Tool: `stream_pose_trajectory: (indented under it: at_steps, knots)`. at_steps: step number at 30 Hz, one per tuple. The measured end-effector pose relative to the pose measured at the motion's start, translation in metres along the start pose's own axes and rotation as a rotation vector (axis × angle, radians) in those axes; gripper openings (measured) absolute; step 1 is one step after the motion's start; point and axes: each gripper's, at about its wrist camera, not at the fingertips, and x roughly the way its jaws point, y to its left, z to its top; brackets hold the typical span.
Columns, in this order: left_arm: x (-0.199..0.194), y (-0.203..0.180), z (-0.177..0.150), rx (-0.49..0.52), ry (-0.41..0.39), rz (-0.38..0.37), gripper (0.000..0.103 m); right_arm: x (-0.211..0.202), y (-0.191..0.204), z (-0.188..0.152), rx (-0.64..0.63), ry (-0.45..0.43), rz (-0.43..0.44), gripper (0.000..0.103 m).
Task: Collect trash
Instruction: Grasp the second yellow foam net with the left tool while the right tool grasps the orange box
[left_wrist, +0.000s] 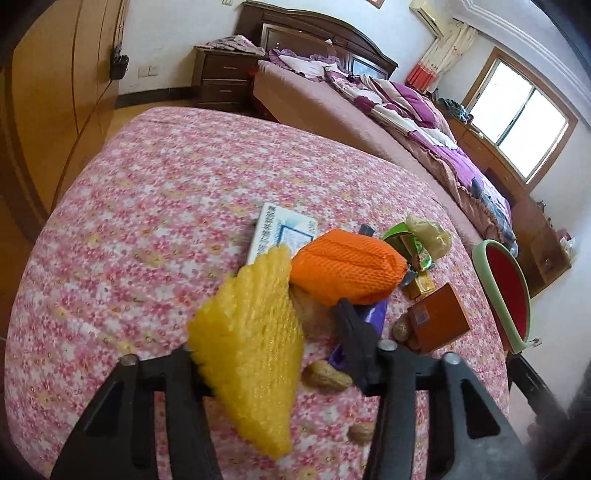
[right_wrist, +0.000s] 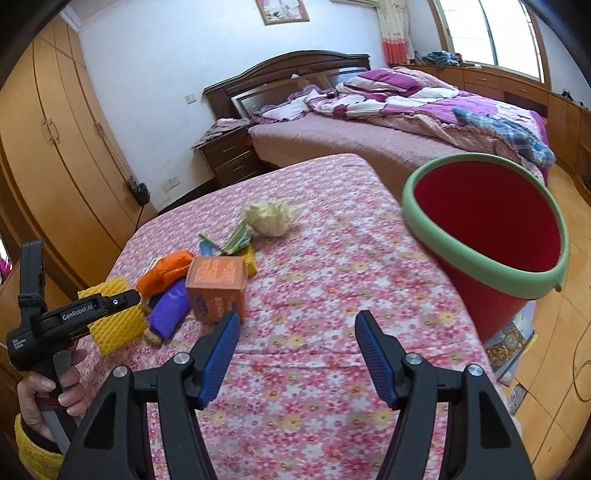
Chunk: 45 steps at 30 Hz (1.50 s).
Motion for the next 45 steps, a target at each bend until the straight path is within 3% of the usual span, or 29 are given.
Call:
stream_pose_trajectory:
  at_steps: [2,6,10,12,17,29,31,32,34,45]
  knots:
    - [0.000,0.005,-0.001,-0.015,0.011,-0.001,0.029,0.002,0.004,0.000,-0.010,0.008,0.010,0.068]
    - [-0.006,0.006,-0.007,-0.028,0.015,-0.041,0.011,0.006,0.014,0.002,-0.039,0.010,0.024,0.068]
    - [-0.025,0.002,-0.008,0.002,-0.039,-0.084,0.011,0.015,0.025,0.007,-0.056,0.021,0.052,0.068]
    - [-0.036,-0.002,-0.003,0.032,-0.076,-0.087,0.011,0.020,0.029,0.011,-0.053,0.027,0.060,0.074]
    - [-0.050,-0.005,0.013,0.095,-0.150,-0.071,0.011,0.037,0.041,0.017,-0.058,0.042,0.066,0.074]
    - [-0.019,-0.002,0.021,0.085,-0.094,-0.126,0.011,0.075,0.053,0.027,-0.046,0.095,0.082,0.076]
    - [-0.018,-0.002,0.022,0.092,-0.094,-0.126,0.011,0.076,0.054,0.028,-0.051,0.083,0.081,0.066]
    - [-0.018,-0.003,0.022,0.096,-0.095,-0.124,0.011,0.076,0.054,0.028,-0.055,0.081,0.082,0.055]
    - [-0.017,-0.007,0.020,0.102,-0.092,-0.120,0.011,0.075,0.054,0.028,-0.052,0.076,0.086,0.054]
    - [-0.032,-0.039,0.006,0.161,-0.093,-0.153,0.011,0.021,0.034,0.022,-0.008,-0.036,0.095,0.053]
